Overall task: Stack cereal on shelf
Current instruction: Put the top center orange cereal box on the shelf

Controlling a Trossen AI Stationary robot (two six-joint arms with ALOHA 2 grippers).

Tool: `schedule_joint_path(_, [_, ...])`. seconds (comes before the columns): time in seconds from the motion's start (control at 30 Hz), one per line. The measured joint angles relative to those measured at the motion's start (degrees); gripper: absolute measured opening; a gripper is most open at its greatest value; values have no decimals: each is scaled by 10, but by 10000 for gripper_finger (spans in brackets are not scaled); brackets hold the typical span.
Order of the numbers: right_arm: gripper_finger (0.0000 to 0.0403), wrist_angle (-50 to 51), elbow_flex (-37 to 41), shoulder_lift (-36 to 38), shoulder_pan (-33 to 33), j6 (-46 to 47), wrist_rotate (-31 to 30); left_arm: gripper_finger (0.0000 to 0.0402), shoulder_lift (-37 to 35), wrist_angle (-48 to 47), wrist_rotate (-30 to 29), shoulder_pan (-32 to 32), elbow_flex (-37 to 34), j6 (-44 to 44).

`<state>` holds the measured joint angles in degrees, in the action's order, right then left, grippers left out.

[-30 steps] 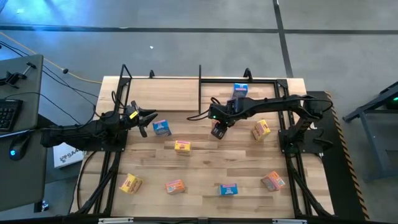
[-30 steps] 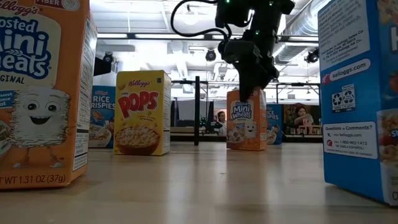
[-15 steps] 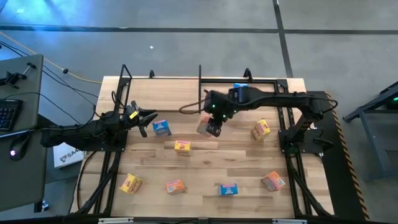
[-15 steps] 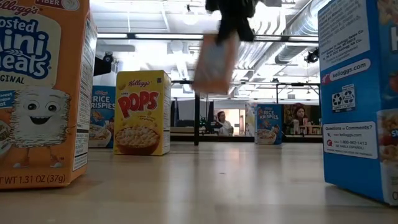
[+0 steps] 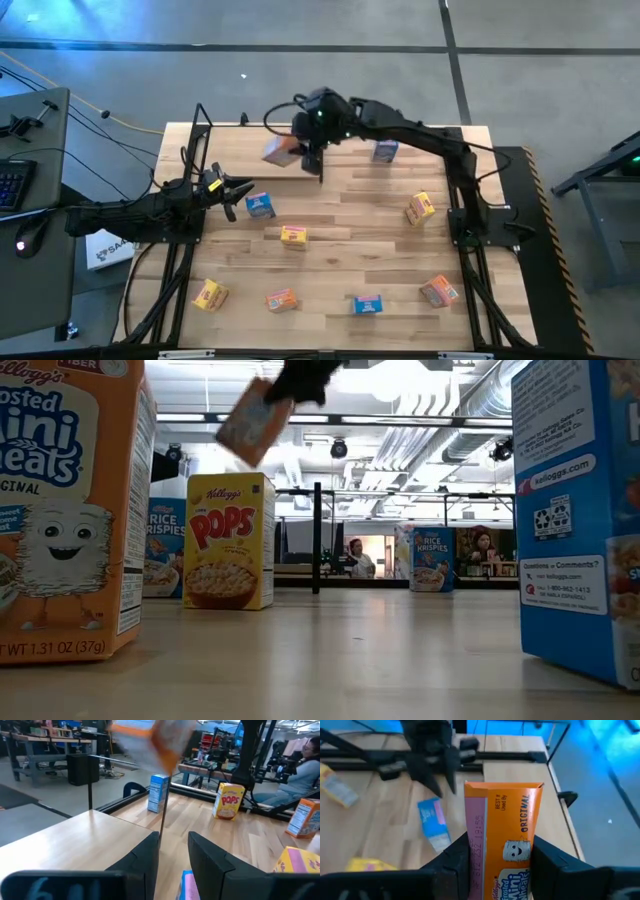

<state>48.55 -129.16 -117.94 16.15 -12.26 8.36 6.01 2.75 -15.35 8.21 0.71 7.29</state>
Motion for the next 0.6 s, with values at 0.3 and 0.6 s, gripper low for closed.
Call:
schedule_joint_path(0.3, [126,-86,5,-63,58,-43,17,97,19,0,3,0,0,0])
schedule_joint_path(0.6, [126,-96,6,-138,70,-59,2,97,31,0,2,0,0,-4])
